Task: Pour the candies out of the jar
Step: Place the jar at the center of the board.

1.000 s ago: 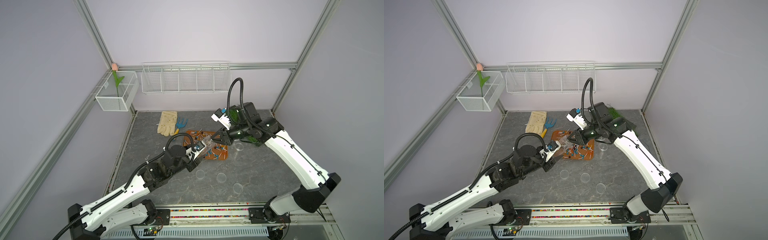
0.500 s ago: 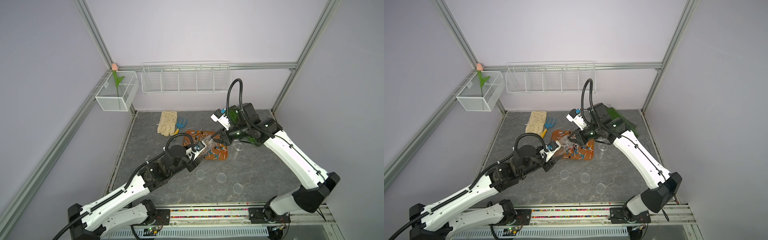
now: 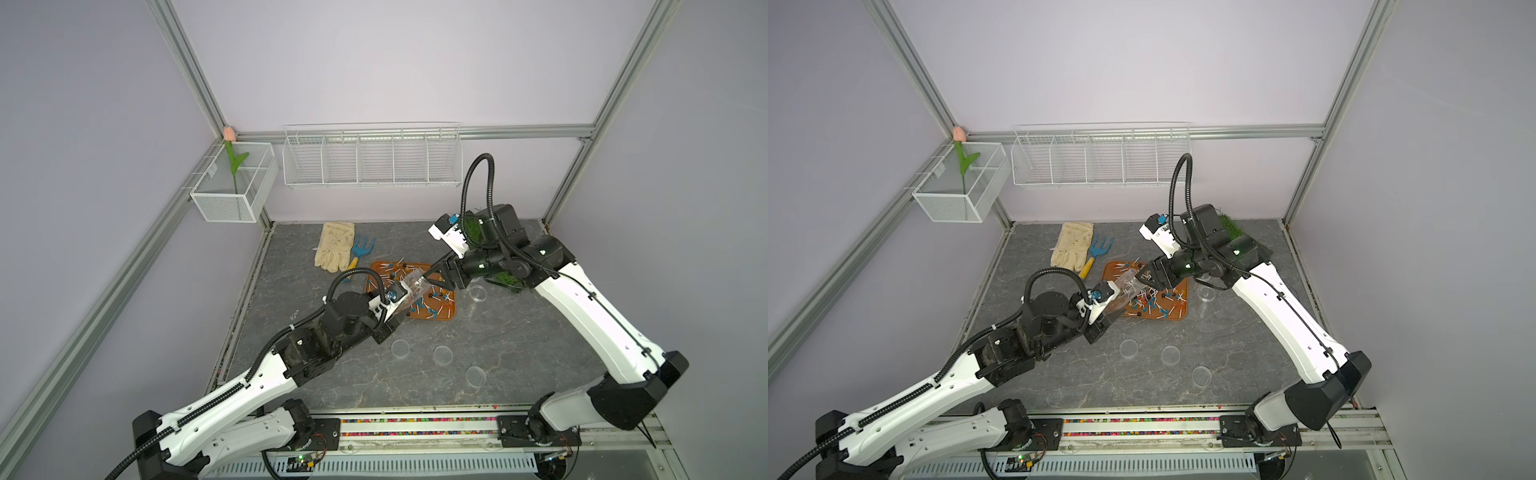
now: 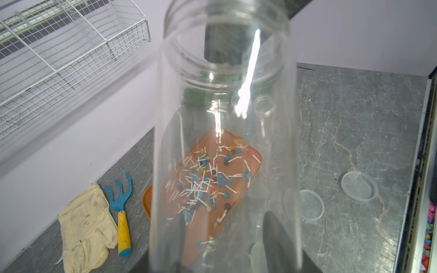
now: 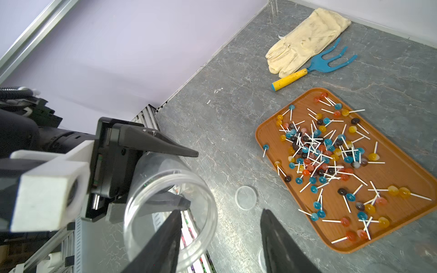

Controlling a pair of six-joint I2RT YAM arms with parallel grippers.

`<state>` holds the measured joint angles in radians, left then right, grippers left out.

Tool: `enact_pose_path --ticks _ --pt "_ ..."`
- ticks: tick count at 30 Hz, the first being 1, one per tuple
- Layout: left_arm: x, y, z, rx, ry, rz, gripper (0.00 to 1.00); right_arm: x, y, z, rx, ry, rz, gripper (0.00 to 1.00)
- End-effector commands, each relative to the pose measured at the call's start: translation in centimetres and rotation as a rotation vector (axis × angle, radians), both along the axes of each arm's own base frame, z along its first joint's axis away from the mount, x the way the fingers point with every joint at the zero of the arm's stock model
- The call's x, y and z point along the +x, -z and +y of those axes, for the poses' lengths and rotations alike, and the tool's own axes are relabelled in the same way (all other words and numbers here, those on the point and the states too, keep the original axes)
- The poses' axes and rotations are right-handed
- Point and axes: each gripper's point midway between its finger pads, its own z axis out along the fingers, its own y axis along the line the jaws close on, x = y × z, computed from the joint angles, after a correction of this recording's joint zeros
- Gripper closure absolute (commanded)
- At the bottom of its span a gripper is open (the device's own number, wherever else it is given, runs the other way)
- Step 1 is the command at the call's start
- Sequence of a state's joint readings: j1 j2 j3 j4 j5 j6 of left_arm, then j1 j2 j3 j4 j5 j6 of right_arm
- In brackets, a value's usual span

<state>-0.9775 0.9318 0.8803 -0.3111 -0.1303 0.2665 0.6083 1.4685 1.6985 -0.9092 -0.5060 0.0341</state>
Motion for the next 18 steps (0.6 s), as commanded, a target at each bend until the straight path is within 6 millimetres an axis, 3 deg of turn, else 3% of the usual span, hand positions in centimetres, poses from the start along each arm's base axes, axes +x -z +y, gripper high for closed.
enact_pose_path --ticks 1,12,18 --pt "-0.3 -1.1 -0.2 -0.043 0.013 -0.018 0.56 -0.2 -0.1 -0.4 -0.008 0.000 0.002 0.43" --pt "-0.1 -1.2 -0.6 -0.042 0.022 -0.021 0.55 -1.4 1.9 2.4 0.049 -0.112 0.115 0.60" --pt "-0.1 -1.5 -0.6 -0.052 0.017 -0.024 0.55 -0.5 1.9 2.2 0.033 -0.066 0.084 0.88"
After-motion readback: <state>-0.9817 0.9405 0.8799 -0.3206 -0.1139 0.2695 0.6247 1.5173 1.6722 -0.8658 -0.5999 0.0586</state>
